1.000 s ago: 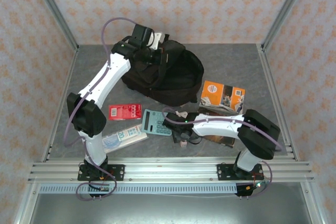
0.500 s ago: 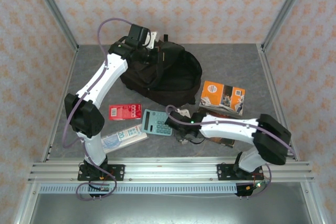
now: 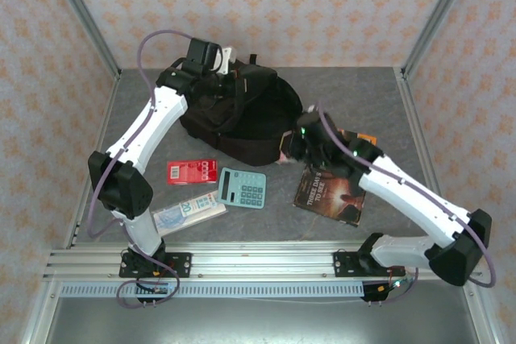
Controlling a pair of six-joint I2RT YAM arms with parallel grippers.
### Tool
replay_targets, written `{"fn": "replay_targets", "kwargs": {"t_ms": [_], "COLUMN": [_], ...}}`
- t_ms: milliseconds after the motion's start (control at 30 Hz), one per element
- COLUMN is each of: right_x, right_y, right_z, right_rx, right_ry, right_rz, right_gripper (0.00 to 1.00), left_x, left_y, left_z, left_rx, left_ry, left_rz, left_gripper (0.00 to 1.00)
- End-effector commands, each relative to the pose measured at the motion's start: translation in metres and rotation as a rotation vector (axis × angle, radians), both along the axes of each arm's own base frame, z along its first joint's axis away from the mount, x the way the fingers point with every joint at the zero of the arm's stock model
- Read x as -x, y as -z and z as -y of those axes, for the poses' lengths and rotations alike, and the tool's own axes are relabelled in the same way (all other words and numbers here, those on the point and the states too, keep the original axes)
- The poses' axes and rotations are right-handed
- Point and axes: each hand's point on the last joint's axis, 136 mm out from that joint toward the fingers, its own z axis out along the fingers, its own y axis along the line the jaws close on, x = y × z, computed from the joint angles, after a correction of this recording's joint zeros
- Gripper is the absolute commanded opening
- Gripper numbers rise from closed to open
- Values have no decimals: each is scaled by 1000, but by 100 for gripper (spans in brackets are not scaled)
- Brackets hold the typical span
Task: Pack the student bag
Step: Pick up the personal item from the bottom-center of the table, then place the personal item in the student bag.
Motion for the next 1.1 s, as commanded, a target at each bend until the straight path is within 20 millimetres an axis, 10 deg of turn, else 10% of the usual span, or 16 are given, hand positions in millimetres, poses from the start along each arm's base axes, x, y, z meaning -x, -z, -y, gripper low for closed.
{"fn": "replay_targets", "kwargs": {"t_ms": [0, 400, 633, 833, 1067], "right_x": [-38, -158, -203, -210, -191], "right_y": [-17, 61, 65, 46, 21], "right_z": [-15, -57, -137, -172, -141], "right_rx": [-48, -113, -370, -368, -175], "right_ry": [42, 246, 88, -49, -111], "right_rz": [-2, -220, -229, -183, -97], "right_gripper": [9, 12, 30, 76, 89], "left_x": [0, 0, 2, -5, -26], "left_y": [-44, -62, -75, -70, -52], "left_z": [6, -13, -20, -43, -81], "left_rx": [101, 189, 221, 213, 264], "left_ry": [19, -36, -52, -127, -263], "left_rz": [116, 149, 167, 158, 107], "left_gripper": [1, 0, 0, 0, 0]}}
